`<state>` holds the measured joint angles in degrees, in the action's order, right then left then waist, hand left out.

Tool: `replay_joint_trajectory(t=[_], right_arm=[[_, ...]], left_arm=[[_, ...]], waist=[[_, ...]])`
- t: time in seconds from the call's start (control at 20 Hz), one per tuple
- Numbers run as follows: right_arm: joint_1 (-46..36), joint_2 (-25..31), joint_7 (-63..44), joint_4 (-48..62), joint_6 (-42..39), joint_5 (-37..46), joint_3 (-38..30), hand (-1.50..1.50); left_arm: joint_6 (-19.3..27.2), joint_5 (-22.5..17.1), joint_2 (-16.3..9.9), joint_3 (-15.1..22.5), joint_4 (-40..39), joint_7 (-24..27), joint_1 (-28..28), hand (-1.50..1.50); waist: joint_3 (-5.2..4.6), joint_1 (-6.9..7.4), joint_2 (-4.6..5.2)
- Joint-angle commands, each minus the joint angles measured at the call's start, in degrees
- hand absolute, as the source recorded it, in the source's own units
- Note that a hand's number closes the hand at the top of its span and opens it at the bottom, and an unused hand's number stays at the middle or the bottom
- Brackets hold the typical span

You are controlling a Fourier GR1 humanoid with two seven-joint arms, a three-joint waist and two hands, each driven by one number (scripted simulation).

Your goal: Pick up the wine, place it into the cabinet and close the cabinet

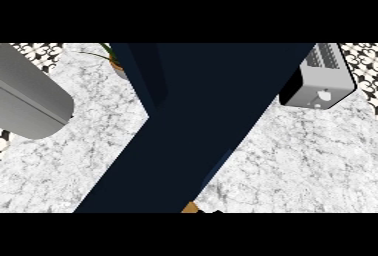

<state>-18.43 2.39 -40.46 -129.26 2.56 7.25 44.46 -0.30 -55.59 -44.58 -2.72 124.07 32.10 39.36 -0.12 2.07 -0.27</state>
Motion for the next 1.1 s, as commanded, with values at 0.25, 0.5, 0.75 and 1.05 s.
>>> replay_joint_trajectory(t=[0.25,0.5,0.75,1.05], right_arm=[[-23.0,-2.4,-0.2,19.6,12.9,-2.5,-4.2,1.5],[-31.8,-2.4,7.6,35.1,12.9,-6.8,-10.6,1.5],[-33.7,-1.0,11.8,42.5,6.1,-7.9,-20.5,1.5],[-39.1,-0.1,18.0,52.7,1.9,-8.8,-28.0,1.5]], left_arm=[[-5.0,-4.0,-0.4,-8.4,-0.7,-4.6,1.0,-1.5],[-7.0,-5.0,1.0,-8.4,-1.1,-6.9,0.4,-1.5],[-9.4,-4.9,0.6,-10.5,-3.0,-10.0,-1.0,-1.5],[-7.5,-1.5,4.6,-6.9,0.2,-13.0,-2.8,-1.5]], waist=[[0.06,-0.52,0.21],[0.07,-0.22,0.43],[0.11,-1.13,0.48],[0.11,-1.11,0.43]])
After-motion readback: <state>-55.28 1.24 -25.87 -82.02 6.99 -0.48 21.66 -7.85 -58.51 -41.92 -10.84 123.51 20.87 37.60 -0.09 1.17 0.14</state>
